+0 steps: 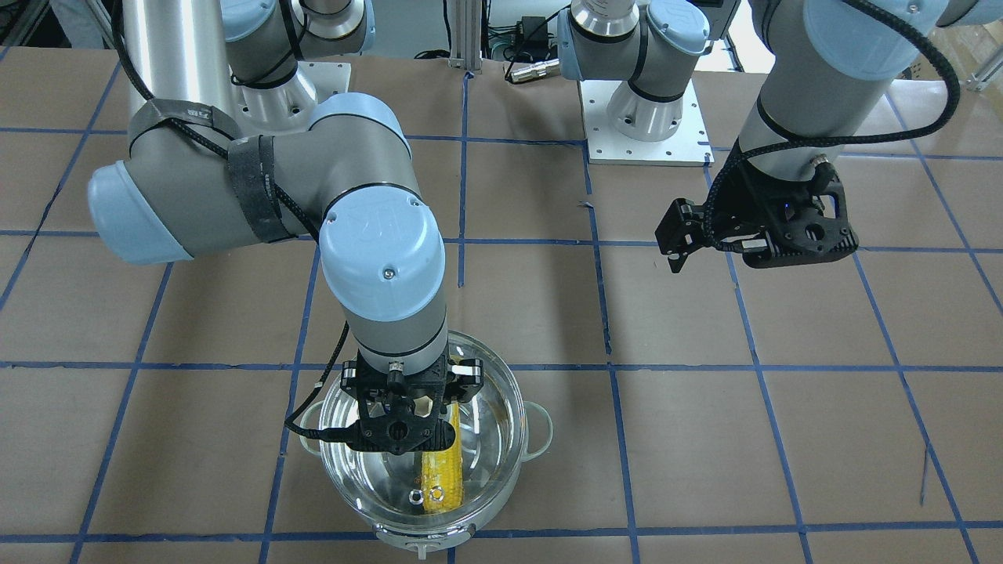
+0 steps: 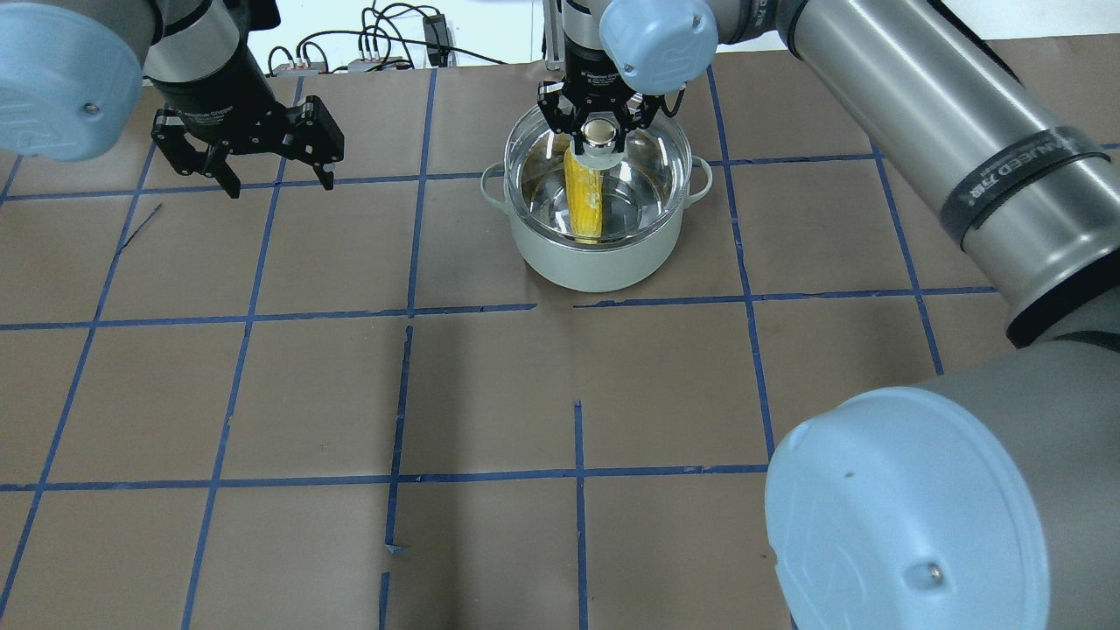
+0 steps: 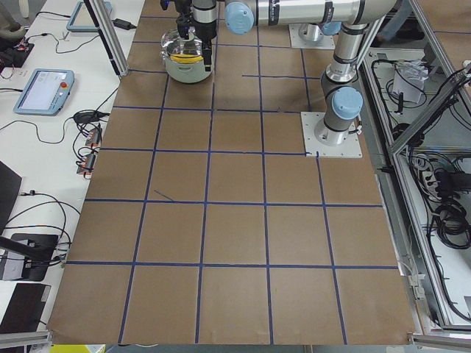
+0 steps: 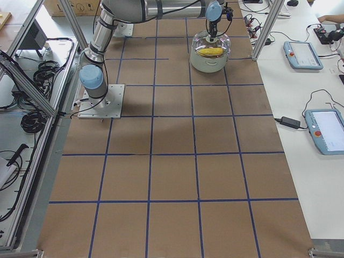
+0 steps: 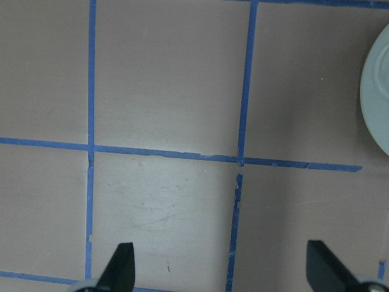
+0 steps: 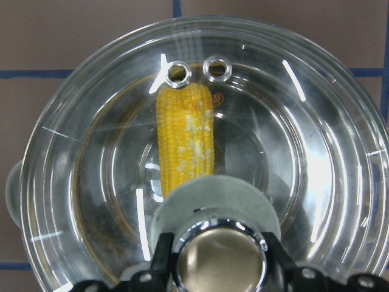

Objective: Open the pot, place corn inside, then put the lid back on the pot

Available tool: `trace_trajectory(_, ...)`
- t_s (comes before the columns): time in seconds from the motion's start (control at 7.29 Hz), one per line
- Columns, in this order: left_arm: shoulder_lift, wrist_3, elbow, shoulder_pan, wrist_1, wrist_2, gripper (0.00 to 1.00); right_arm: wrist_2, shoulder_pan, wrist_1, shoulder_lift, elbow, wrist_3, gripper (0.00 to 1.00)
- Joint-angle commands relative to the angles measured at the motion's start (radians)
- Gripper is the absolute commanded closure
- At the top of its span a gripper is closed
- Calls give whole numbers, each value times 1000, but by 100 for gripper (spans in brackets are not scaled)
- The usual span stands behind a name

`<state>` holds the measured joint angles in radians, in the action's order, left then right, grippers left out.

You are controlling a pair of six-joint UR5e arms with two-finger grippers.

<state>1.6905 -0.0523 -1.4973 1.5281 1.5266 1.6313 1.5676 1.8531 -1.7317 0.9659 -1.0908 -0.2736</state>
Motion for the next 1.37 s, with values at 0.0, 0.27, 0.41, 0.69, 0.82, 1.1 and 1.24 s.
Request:
trace_trajectory(0.0, 11, -4, 51, -2, 88, -1, 0, -6, 0, -11, -4, -6, -4, 86)
trace_trajectory(0.27, 12, -4, 29, -2, 87, 8, 0, -21, -8, -11, -9, -6, -3, 86)
trace_trajectory(0.41, 11, -6, 28, -2, 83, 10, 0, -21, -6, -11, -18, -6, -4, 84)
trace_trajectory(0.69, 5, -3, 34, -2, 79, 10, 0, -21, -6, -12, -19, -3, -4, 79)
trace_trajectory(0.82, 1, -3, 35, -2, 79, 5, 0, -21, -8, -12, -19, -3, -6, 70)
trace_trajectory(1.1, 1, -4, 35, -3, 83, 5, 0, -15, -6, -12, -19, -4, -9, 47)
trace_trajectory(1.24, 1, -4, 34, -3, 83, 5, 0, -14, -6, -12, -19, -4, -9, 35)
